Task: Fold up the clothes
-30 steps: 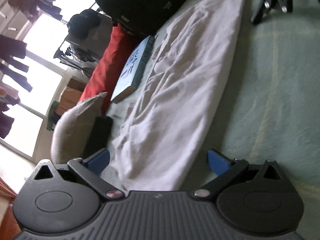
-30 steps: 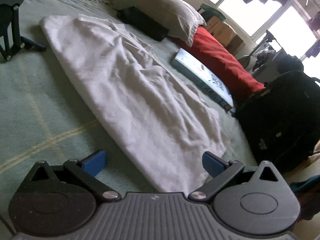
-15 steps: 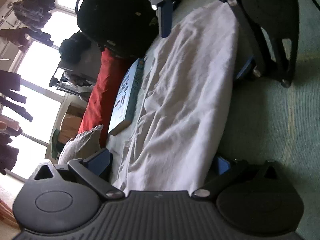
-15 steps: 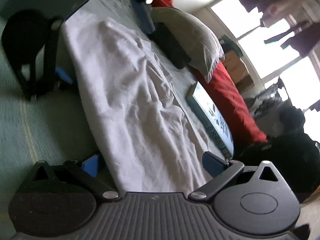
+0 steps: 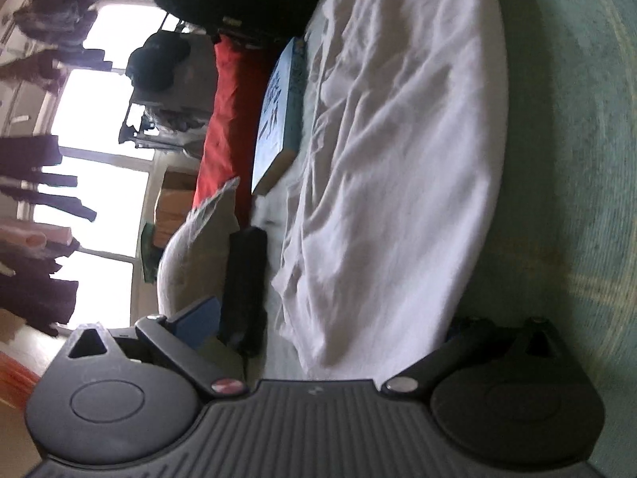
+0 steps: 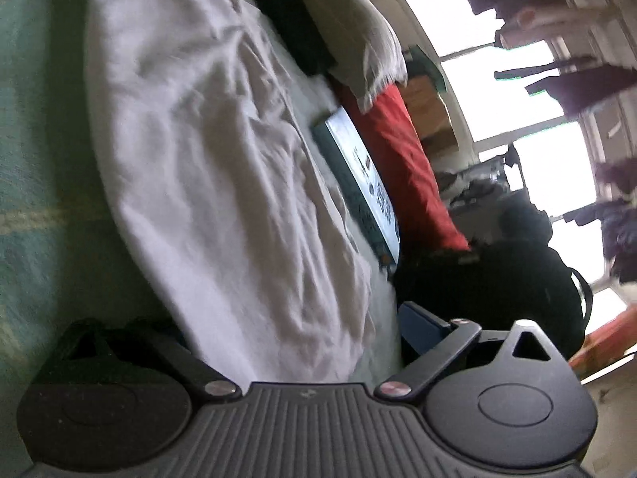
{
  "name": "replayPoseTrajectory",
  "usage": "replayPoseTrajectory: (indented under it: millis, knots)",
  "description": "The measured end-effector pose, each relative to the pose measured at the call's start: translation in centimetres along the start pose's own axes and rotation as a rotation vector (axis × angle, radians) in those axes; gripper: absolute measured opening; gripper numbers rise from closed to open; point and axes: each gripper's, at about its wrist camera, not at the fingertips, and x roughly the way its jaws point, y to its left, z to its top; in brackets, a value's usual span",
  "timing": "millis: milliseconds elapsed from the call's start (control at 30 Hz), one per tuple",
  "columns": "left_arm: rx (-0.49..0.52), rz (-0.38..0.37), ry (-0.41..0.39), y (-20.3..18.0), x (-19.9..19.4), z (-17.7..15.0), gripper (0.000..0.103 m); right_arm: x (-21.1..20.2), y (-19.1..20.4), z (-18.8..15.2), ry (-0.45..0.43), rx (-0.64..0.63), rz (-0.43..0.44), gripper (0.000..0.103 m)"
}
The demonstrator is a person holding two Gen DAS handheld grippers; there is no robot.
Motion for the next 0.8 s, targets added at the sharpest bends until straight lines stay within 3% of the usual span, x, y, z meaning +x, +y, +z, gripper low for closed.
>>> replayPoseTrajectory:
  millis: [167,267,433,600,800]
  knots:
    - [-0.027,-0.032,-0.01,-0.2,-0.1,-0.2,0.083,-0.2,-0.1,-0.5,-0.015,0.036,0.025,0.091]
    - [-0.043,-0.051,-0.009,-0.4,-0.2,-0.1,0.07,-0.6,0.9,-0.6,-0.041,0.009,0.01,0.081]
    - [-0.019,-0.064,-0.006,-1.4,-0.5,0.2,0.047,-1.5,2.9,-0.3,-0.067,-0.063,0.01,0.055]
    - [-0.016,-0.078,0.001,-2.3,-0.8,0.2,0.026,-1.4,3.0,-0.2,-0.066,-0.06,0.022,0.051]
    - [-0.011,-0.083,0.007,-2.8,-0.7,0.4,0.016,-2.0,3.1,-0.5,-0.064,-0.074,0.038,0.049]
